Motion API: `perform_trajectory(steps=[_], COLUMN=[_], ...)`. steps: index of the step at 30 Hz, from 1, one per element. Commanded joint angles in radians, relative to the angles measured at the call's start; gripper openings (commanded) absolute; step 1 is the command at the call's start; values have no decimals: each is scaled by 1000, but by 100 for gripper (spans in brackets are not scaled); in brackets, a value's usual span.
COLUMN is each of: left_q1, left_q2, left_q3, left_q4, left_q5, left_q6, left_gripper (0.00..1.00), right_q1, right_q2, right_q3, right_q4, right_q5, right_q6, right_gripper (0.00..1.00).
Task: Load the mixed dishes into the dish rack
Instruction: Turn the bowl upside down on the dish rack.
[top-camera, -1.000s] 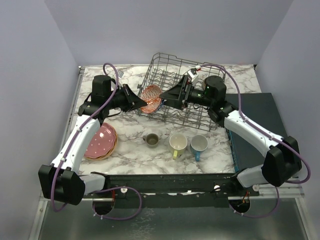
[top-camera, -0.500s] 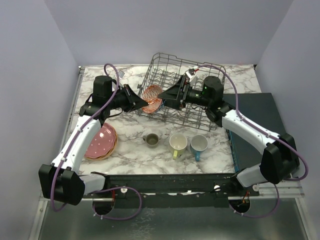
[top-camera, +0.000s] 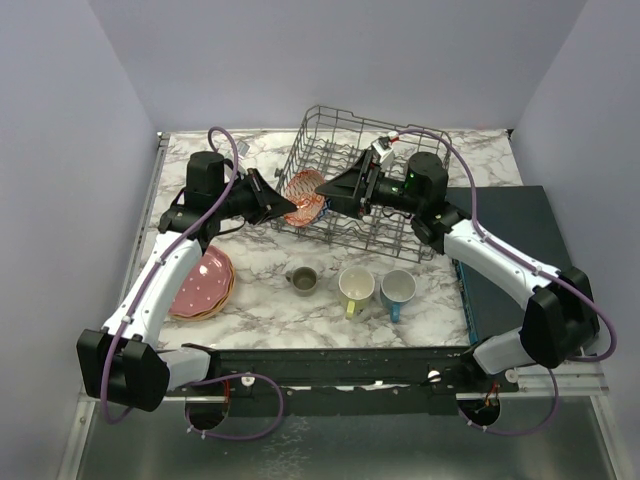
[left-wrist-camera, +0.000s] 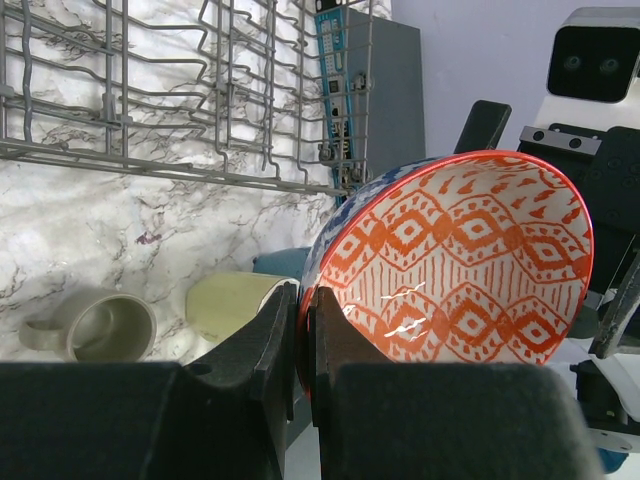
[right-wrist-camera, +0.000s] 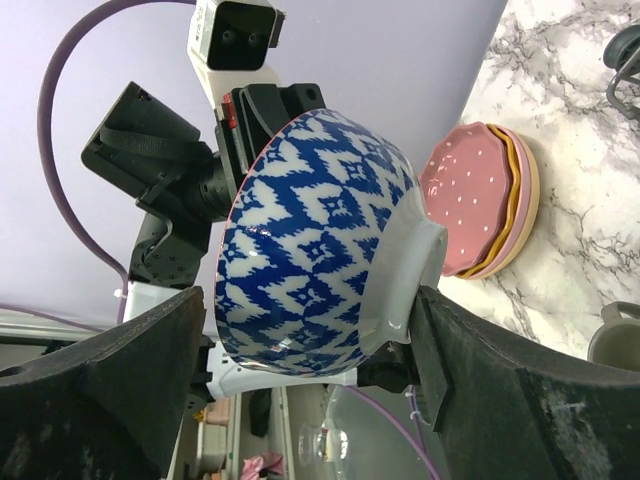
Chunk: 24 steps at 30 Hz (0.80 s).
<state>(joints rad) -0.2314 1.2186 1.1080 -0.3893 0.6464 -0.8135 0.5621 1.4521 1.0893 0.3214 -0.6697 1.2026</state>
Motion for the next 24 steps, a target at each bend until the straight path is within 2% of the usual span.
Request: perform_trajectory(steps=[1, 14, 24], left_q1=[-3, -5, -5], left_q2=[-35, -44, -45], left_q3=[-2, -16, -30], left_q4=[50, 50, 50], left_q5=[11, -1, -8], left_q6=[-13, -15, -17], left_gripper=[0, 0, 0], right_q1=[5, 5, 5], right_q2=[-32, -66, -71], right_q3=[-8, -56, -58], right_q4=[43, 77, 69], right_q5=[22, 44, 47], right_q6=[8, 28, 20], right_gripper=[86, 76, 53])
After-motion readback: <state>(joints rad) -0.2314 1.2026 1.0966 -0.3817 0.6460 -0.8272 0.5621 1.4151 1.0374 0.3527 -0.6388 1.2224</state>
